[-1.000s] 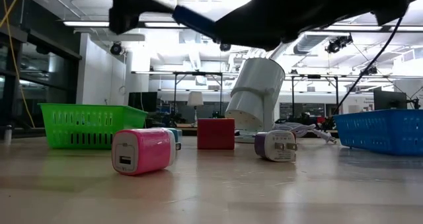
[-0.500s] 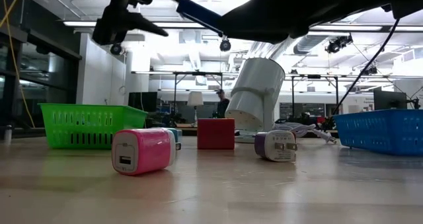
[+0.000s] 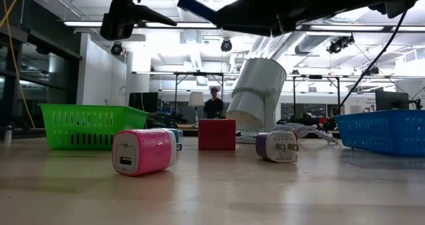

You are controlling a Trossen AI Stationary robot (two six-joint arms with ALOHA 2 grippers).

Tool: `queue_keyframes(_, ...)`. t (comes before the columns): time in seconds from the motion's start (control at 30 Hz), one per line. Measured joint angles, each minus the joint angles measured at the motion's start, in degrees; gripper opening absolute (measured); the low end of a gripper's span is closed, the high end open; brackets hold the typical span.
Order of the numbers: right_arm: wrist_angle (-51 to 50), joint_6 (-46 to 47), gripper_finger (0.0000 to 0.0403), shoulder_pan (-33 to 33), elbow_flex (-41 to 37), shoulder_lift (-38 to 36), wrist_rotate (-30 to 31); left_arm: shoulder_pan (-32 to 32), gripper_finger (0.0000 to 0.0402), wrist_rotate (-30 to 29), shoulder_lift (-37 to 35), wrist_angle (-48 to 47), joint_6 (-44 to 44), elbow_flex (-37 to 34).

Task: Pick & Place Office items
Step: Put the blue digital timer into the green bin

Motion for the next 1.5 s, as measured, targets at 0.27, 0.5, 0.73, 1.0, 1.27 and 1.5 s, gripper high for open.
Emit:
queue_keyframes(0.27,2.8,-1.6,0.0148,-1.1,0.0,0.0,0.4,0.0,0.0227,0.0,0.0,1.1,0.2,0.0)
queue_keyframes(0.5,3.0,-1.6,0.0148,-3.2,0.0,0.0,-0.7,0.5,0.0227,0.0,0.0,2.9,1.7,0.0)
queue_keyframes(0.73,3.4,-1.6,0.0148,-3.8,0.0,0.0,-1.2,2.1,0.0227,-0.1,0.0,2.7,2.4,0.0)
queue_keyframes(1.0,3.7,-2.3,0.0148,-3.8,0.0,0.0,-1.2,2.4,0.0196,-0.1,0.0,2.7,2.3,0.0)
queue_keyframes(1.27,3.8,-2.4,0.0149,-3.8,0.0,0.0,-1.2,2.4,0.0138,-0.1,0.0,2.6,1.4,0.0)
queue_keyframes(1.5,3.8,-2.4,0.0149,-3.8,0.0,0.0,-1.2,2.4,0.0093,-0.1,0.0,2.6,1.1,0.0)
